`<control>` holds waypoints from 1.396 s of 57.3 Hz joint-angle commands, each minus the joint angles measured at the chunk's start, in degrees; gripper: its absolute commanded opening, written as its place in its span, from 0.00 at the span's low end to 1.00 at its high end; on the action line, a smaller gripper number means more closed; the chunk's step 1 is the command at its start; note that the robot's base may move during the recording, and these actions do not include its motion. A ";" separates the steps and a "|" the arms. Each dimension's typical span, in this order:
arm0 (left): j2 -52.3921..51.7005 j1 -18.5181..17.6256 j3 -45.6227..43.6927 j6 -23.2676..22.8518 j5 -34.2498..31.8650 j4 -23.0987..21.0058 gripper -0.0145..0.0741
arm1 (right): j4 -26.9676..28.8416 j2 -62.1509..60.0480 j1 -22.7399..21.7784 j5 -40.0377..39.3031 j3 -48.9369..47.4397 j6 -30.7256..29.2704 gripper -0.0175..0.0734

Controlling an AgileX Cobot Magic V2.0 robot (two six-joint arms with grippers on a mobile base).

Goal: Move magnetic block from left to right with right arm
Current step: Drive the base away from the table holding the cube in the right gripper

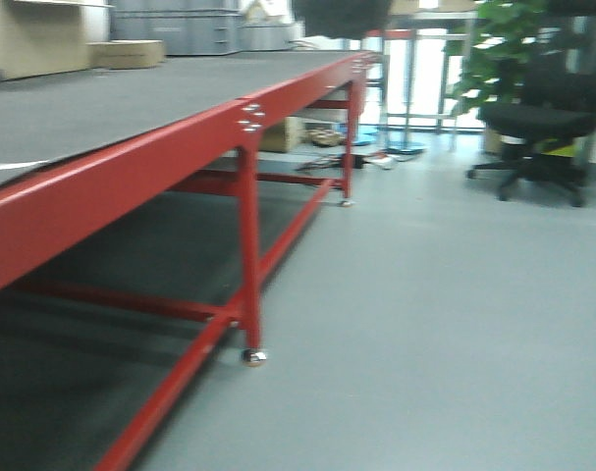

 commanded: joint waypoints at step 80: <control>-0.47 -0.44 0.44 0.01 -4.95 -0.27 0.02 | -0.80 0.59 -0.45 -5.27 -1.62 -0.52 0.56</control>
